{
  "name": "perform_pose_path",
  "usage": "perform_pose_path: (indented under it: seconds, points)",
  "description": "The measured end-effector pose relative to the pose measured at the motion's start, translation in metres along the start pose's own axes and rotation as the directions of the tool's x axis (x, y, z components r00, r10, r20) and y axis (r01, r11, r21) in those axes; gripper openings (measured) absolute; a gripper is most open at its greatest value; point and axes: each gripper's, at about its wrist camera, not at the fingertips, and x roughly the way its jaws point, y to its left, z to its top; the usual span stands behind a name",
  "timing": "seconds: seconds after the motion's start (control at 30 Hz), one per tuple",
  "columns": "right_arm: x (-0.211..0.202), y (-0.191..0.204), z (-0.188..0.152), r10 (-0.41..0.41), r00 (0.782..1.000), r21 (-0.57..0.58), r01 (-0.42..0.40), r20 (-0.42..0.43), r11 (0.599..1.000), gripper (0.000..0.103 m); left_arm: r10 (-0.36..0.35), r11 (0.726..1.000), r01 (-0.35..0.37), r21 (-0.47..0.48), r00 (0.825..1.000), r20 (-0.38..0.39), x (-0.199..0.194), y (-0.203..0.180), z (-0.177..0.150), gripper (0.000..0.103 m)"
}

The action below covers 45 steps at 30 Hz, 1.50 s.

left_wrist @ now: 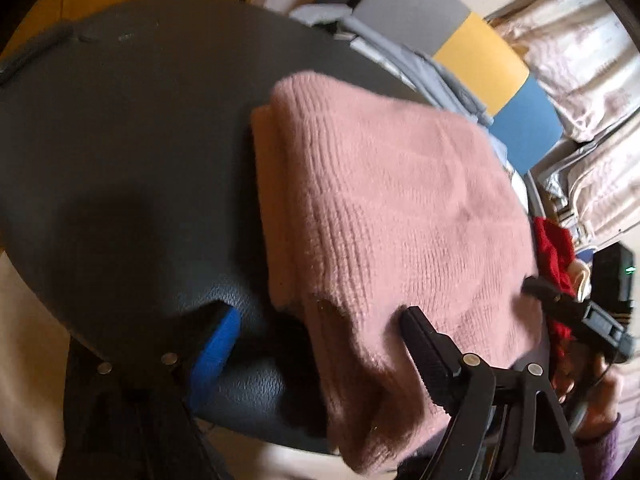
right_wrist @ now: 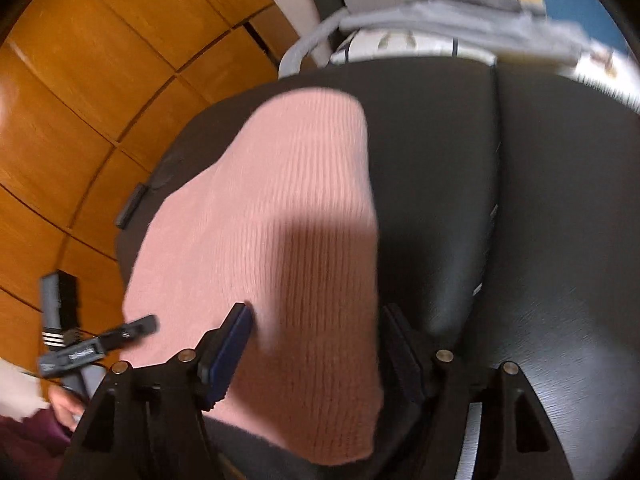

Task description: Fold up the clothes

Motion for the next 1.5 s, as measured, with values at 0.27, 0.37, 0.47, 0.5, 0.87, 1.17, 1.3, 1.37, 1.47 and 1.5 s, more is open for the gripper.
perform_pose_path:
  seconds: [0.27,0.37,0.47,0.5,0.87,1.17,1.3,1.37,1.47,1.5]
  points:
    - [0.028,-0.016,0.004,0.197,0.98,0.135,-0.195,-0.005,0.971,0.07,-0.126,0.99,0.126,-0.063,0.992,0.011,0.003,0.017,0.006,0.083]
    - [0.036,-0.011,0.005,0.2,0.98,0.151,-0.195,-0.018,0.969,0.055,-0.124,0.992,0.124,-0.029,0.992,0.006,0.006,0.015,0.007,0.058]
    - [0.039,0.003,0.008,0.155,0.987,0.132,-0.15,-0.03,0.98,0.043,-0.131,0.991,0.131,-0.018,0.991,0.011,0.009,0.017,0.008,0.046]
    - [0.04,0.01,0.01,0.134,0.99,0.114,-0.13,-0.03,0.985,0.041,-0.14,0.99,0.14,-0.02,0.99,0.014,0.009,0.019,0.007,0.04]
    - [0.086,0.142,0.071,0.07,0.997,-0.174,-0.073,-0.019,0.982,0.028,0.008,1.0,-0.005,-0.012,0.969,0.249,-0.045,0.068,0.046,0.028]
    - [0.192,0.263,0.138,0.117,0.992,-0.387,-0.122,-0.036,0.914,0.028,0.22,0.97,-0.159,-0.185,0.899,0.38,-0.069,0.16,0.097,0.027]
    - [0.237,0.305,0.161,0.115,0.993,-0.467,-0.118,-0.035,0.876,0.028,0.285,0.948,-0.2,-0.249,0.879,0.381,-0.063,0.193,0.117,0.027]
    - [0.259,0.321,0.173,0.114,0.993,-0.494,-0.118,-0.038,0.861,0.028,0.311,0.937,-0.213,-0.279,0.873,0.377,-0.059,0.207,0.124,0.027]
    - [0.279,0.323,0.188,0.106,0.993,-0.493,-0.12,-0.056,0.862,0.028,0.332,0.923,-0.219,-0.315,0.868,0.37,-0.06,0.23,0.128,0.027]
    - [0.283,0.321,0.191,0.099,0.993,-0.498,-0.116,-0.06,0.859,0.029,0.341,0.92,-0.227,-0.319,0.866,0.367,-0.058,0.234,0.128,0.027]
